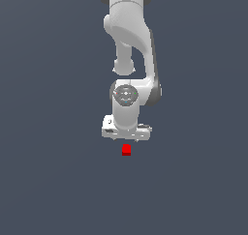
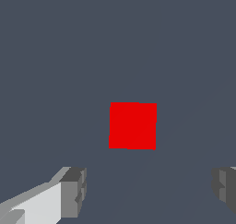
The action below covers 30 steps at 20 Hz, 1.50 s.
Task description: Pick up the red cube and move it to a goal position.
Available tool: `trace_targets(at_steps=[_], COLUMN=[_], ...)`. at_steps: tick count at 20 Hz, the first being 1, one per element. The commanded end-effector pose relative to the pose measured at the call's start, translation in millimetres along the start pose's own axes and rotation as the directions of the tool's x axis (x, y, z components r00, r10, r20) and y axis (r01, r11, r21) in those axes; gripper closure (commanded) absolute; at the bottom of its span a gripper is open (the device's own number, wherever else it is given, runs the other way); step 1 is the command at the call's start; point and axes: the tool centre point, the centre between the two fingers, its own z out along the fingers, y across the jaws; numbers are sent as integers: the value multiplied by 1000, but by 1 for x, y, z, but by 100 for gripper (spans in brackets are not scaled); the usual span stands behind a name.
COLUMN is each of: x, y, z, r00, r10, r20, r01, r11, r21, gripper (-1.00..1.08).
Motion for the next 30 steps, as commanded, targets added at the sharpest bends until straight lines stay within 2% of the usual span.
trace_targets(at_steps=[1,9,17,18,30], x=[8,25,29,29,29], y=[-2,-6,-7,-7,-7], z=[16,48,54,54,53], r00=[1000,1000,999,999,999], r10=[10,28,33,33,33], r20=[-1,-3,-3,-3,-3], r01=[-10,-28,-33,-33,-33], r11=[1000,1000,999,999,999], r21=[-2,-6,-6,-6,-6], gripper=[-92,-92,-92,108,108])
